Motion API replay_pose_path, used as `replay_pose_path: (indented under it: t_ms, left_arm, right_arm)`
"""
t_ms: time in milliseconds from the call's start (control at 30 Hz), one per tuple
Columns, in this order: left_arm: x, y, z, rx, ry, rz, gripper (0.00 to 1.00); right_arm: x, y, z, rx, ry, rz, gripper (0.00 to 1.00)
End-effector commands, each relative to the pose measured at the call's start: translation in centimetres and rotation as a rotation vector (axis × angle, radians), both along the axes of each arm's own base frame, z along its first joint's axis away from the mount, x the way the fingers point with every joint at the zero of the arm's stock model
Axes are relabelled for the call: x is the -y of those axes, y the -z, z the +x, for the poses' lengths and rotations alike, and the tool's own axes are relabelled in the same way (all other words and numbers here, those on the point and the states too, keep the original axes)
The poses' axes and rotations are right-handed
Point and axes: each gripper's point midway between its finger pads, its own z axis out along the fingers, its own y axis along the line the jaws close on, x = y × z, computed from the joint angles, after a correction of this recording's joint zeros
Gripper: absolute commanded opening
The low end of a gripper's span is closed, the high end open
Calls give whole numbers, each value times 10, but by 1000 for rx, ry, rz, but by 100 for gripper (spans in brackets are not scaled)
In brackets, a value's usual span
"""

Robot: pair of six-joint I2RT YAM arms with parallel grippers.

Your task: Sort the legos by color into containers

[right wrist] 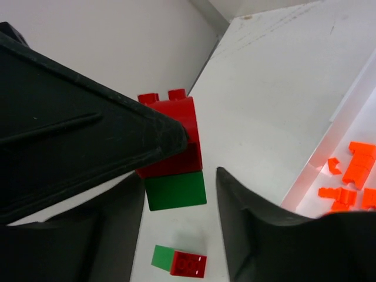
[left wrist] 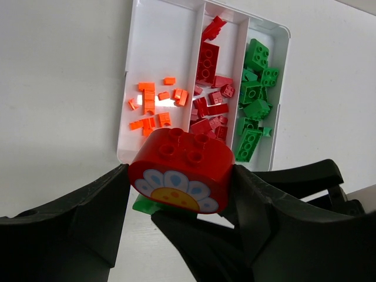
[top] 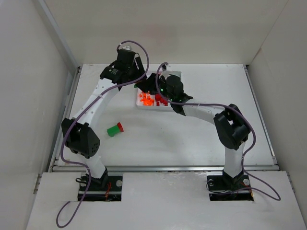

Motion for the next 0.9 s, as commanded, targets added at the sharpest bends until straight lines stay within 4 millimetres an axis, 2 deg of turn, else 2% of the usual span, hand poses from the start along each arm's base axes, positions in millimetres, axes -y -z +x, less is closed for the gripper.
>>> replay_pose_path:
  t_ms: [0, 100, 200, 233, 333, 367, 400, 467, 500, 567, 600, 667, 800, 867]
  left_arm:
    - [4, -26, 3, 59, 10, -35, 0]
    - [6, -22, 1, 48, 19, -37, 0]
    - [7, -13, -1, 25, 27, -35, 0]
    - [7, -13, -1, 25, 27, -35, 0]
    - [3, -13, 0, 25, 18, -35, 0]
    - [3, -13, 0, 25, 18, -35, 0]
    - [3, -13, 0, 25, 18, -35, 0]
    - [-10, -27, 13, 65, -14, -36, 0]
    - [-13, -27, 18, 68, -23, -37, 0]
    - [-32, -42, 31, 119, -68, -11, 0]
    - [-36, -49, 36, 144, -79, -19, 0]
    - [-47, -56, 48, 181, -97, -16, 0]
    - [-51, -54, 53, 187, -95, 2, 0]
    - [-49, -48, 51, 172, -83, -1, 0]
  right_arm:
    - [-8, -49, -5, 119, -24, 109, 51]
    - [-8, -58, -5, 155, -23, 127, 48]
    - [-7, -65, -6, 187, -23, 152, 27]
    - [-6, -61, -7, 184, -23, 150, 13]
    - [-5, -51, -8, 168, -23, 137, 0]
    - [-4, -56, -9, 175, -23, 142, 0]
    - [-3, -49, -10, 163, -23, 133, 0]
    - [-3, -48, -14, 184, -37, 115, 0]
    - [-7, -40, -19, 175, -78, 83, 0]
    - [-9, -29, -29, 191, -134, 23, 0]
    - [-6, -21, -29, 185, -151, 2, 0]
    - [-3, -7, -44, 171, -200, -22, 0]
    - [15, 9, -45, 147, -201, -51, 0]
    - [20, 8, -43, 148, -190, -51, 0]
